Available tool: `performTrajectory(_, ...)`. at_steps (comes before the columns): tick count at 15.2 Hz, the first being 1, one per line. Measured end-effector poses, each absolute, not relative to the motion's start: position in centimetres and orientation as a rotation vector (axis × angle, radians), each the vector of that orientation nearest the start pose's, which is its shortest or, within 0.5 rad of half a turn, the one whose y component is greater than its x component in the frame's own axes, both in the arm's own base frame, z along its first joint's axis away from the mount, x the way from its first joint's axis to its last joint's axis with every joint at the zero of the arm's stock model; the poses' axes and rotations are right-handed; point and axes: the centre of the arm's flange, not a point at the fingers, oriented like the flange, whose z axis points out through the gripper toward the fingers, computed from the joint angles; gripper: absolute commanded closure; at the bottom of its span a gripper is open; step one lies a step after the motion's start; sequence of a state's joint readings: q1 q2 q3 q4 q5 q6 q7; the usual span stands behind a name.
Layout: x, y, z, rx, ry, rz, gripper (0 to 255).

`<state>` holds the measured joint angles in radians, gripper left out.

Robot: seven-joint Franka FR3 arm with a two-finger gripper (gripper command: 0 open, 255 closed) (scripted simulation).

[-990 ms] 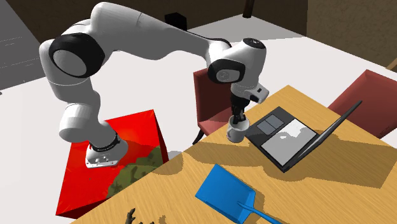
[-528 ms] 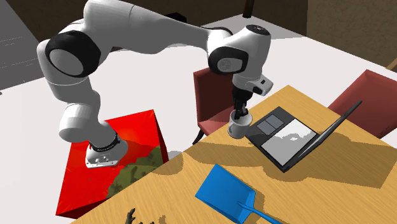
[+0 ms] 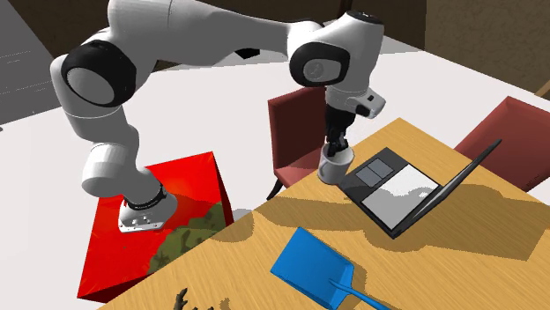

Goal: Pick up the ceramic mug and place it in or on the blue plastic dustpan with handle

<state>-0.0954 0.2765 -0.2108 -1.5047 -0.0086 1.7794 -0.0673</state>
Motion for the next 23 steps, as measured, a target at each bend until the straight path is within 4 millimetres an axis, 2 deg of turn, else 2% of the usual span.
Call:
performTrajectory(2, 61.8, -18.4, 51.9, -3.186, 0.366, 0.013, 255)
performTrajectory(5, 60.5, -21.6, 52.3, -3.185, 0.368, 0.014, 255)
performTrajectory(19, 53.9, -38.9, 53.9, -3.185, 0.37, 0.014, 255)
performTrajectory(21, 52.5, -40.8, 54.0, -3.185, 0.37, 0.014, 255)
performTrajectory(23, 52.2, -42.9, 54.1, -3.185, 0.37, 0.014, 255)
